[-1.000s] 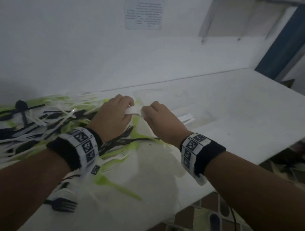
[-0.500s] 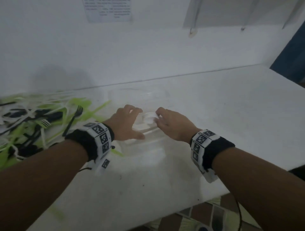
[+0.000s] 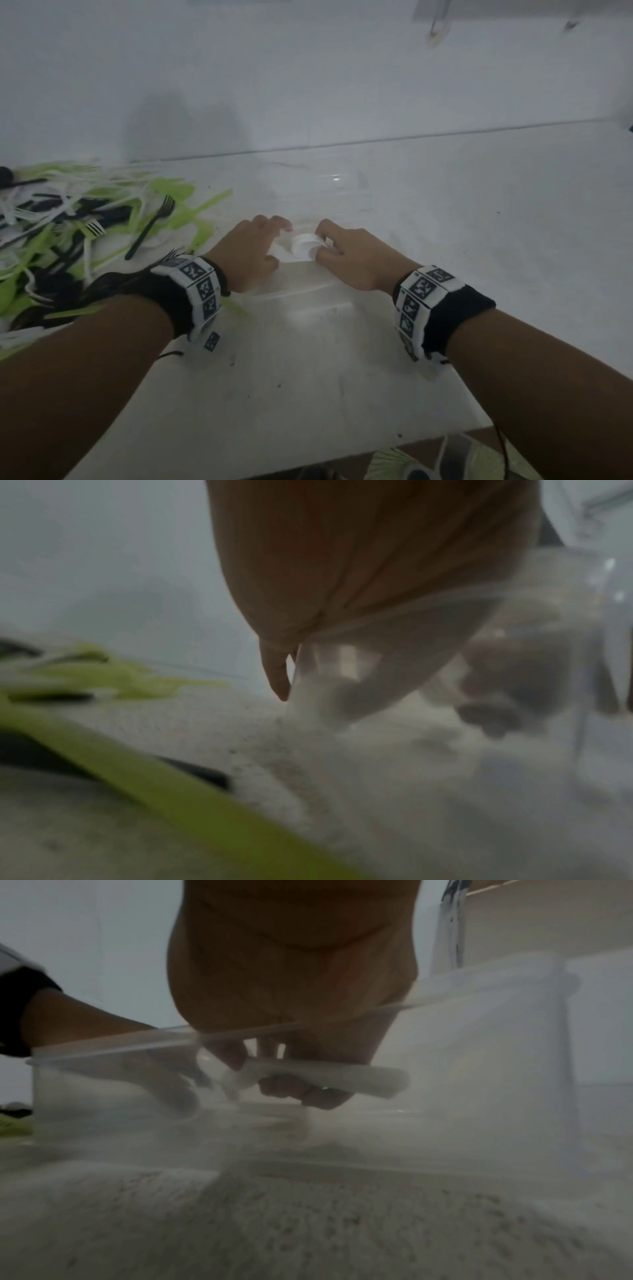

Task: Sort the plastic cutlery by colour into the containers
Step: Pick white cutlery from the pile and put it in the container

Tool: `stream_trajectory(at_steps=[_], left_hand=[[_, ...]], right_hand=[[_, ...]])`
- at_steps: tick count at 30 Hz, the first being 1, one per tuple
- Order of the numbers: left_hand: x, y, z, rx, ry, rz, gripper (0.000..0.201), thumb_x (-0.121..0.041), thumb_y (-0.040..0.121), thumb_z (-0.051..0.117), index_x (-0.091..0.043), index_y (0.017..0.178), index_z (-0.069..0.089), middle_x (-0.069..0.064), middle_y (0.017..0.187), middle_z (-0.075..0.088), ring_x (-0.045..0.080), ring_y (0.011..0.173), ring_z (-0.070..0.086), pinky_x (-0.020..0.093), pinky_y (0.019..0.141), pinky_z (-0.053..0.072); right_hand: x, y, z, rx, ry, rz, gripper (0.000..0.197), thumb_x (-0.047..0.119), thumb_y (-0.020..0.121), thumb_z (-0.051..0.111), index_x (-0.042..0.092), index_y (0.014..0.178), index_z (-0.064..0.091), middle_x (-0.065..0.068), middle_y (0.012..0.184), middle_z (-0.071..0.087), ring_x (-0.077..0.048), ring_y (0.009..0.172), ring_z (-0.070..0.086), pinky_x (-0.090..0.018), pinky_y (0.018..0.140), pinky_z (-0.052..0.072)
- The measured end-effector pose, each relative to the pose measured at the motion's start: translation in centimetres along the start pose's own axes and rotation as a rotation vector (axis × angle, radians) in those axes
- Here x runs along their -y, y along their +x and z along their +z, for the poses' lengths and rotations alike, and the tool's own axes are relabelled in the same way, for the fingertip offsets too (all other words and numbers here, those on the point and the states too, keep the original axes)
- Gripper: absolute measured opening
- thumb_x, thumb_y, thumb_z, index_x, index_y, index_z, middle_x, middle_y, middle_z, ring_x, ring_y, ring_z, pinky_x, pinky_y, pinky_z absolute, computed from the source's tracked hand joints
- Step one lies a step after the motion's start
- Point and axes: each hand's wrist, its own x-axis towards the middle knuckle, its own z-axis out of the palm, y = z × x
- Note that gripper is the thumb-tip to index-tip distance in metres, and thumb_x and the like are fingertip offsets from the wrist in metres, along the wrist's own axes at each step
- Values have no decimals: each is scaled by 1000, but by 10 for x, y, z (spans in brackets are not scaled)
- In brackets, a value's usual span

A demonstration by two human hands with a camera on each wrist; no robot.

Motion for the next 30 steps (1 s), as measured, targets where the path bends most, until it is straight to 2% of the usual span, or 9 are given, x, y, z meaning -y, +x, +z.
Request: stream_trajectory(at_steps=[4, 7, 12, 16, 19, 22, 24, 27, 30], left_hand=[[-1, 3, 2, -46, -22, -12, 52, -11, 93, 62, -29, 137, 43, -2, 121, 54, 20, 107, 50, 32, 94, 36], [-1, 4, 2, -58, -23, -24, 48, -12, 93, 63, -31, 133, 44, -5, 118, 54, 18, 104, 49, 30, 90, 33], [-2, 4, 0, -52, -33, -40, 46, -13, 94, 63, -31, 131, 44, -7, 117, 53, 17, 104, 48, 30, 90, 33], [-3, 2, 1, -77, -34, -33, 44, -14, 95, 63, -29, 132, 46, -5, 117, 54, 19, 106, 49, 30, 91, 36], [-4, 0, 1, -86, -40, -22, 43, -15, 95, 63, -27, 133, 46, -4, 117, 54, 20, 106, 49, 31, 92, 36], [-4, -1, 1, -84, -47, -17, 47, -12, 93, 63, -27, 134, 46, -5, 116, 53, 19, 105, 48, 32, 92, 36], [-3, -1, 0, -88, -58, -15, 48, -13, 92, 64, -27, 134, 47, -4, 117, 53, 16, 102, 48, 30, 91, 35], [-4, -2, -3, -65, -136, -39, 52, -17, 91, 65, -28, 139, 48, -2, 119, 52, 15, 103, 48, 29, 90, 34], [-7, -2, -6, -36, -228, -113, 60, -33, 88, 65, -33, 144, 46, -2, 125, 50, 21, 118, 47, 34, 103, 38]], right_hand=[[-1, 3, 0, 9, -38, -18, 21, 45, 103, 47, 24, 105, 49, 0, 91, 60, -22, 84, 58, -40, 75, 47], [-2, 3, 2, 5, -57, 3, 16, 42, 99, 52, 29, 106, 59, 2, 101, 53, -20, 96, 54, -36, 84, 45], [6, 7, -7, 44, -148, -7, 24, 37, 98, 61, 27, 116, 73, 12, 101, 65, -12, 97, 59, -21, 76, 42], [23, 12, -7, 38, -345, -84, 29, 38, 95, 66, 30, 123, 70, 7, 109, 71, -16, 101, 63, -33, 89, 51], [29, 14, -3, 19, -408, -108, 25, 35, 93, 70, 30, 117, 69, 6, 105, 70, -18, 97, 63, -33, 82, 51], [31, 21, -3, 8, -458, -105, 21, 30, 91, 73, 27, 112, 73, 4, 102, 63, -15, 93, 54, -29, 78, 40], [33, 25, -1, -15, -467, -88, 19, 28, 89, 74, 26, 108, 74, 5, 96, 56, -16, 92, 53, -28, 77, 37], [34, 26, 4, -24, -448, -61, 14, 28, 88, 74, 24, 99, 68, 5, 92, 63, -20, 91, 61, -29, 72, 40], [34, 24, 4, -60, -335, -44, 27, 27, 82, 80, 22, 95, 57, 4, 90, 70, -21, 85, 62, -34, 72, 51]])
